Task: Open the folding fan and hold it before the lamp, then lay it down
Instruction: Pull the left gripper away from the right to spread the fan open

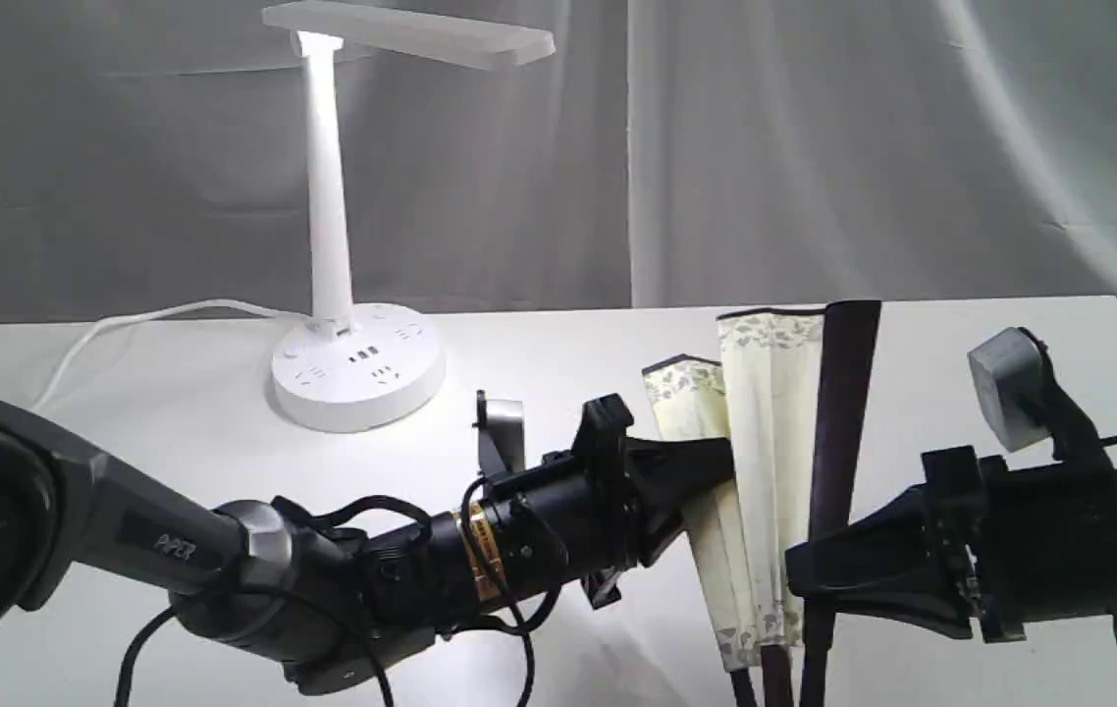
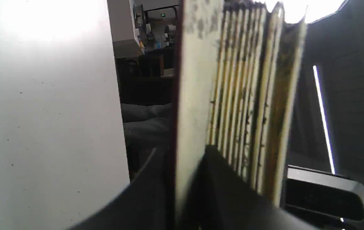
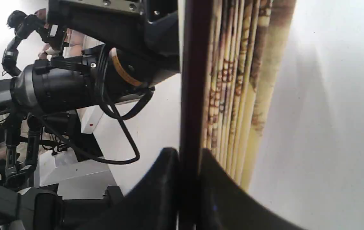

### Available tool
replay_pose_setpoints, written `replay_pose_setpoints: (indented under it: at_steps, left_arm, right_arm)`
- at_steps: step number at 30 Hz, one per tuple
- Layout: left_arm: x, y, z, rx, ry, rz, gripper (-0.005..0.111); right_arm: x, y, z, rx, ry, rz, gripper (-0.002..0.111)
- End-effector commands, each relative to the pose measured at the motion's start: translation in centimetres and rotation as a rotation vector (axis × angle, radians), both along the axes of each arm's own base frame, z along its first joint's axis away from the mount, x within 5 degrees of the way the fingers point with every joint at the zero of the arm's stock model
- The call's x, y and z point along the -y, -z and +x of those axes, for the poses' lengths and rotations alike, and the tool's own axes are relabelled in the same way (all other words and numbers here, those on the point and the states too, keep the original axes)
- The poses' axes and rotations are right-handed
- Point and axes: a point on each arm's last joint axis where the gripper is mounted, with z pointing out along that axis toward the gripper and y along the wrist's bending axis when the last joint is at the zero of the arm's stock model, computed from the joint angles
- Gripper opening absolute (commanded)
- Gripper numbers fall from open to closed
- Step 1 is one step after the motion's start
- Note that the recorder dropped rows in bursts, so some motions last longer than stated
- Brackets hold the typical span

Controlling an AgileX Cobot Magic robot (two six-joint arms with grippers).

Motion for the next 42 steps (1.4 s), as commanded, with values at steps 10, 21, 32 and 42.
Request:
replay_pose_setpoints:
  at_steps: [10, 21, 32, 42]
  left_arm:
    - [0.1, -0.2, 0.0, -0.063, 0.009, -0.045, 0.0]
    - [0.1, -0.2, 0.0, -0.09, 0.008, -0.057, 0.0]
    - [-0.1, -0.4, 0.5, -0.13, -0.041, -0.095, 0.0]
    - [-0.1, -0.4, 0.5, -0.137, -0.043, -0.099, 0.0]
  right_arm:
    - [-0.1, -0.6, 0.3, 0.012, 0.041, 0.05, 0.035]
    - [0.4, -0.9, 2.2, 0.017, 0.271, 0.098, 0.038]
    - [0.7, -0.4, 4.4, -0.016, 0.336, 0.166, 0.036]
    - [0.7, 0.3, 4.7, -0.018, 0.338, 0.153, 0.022]
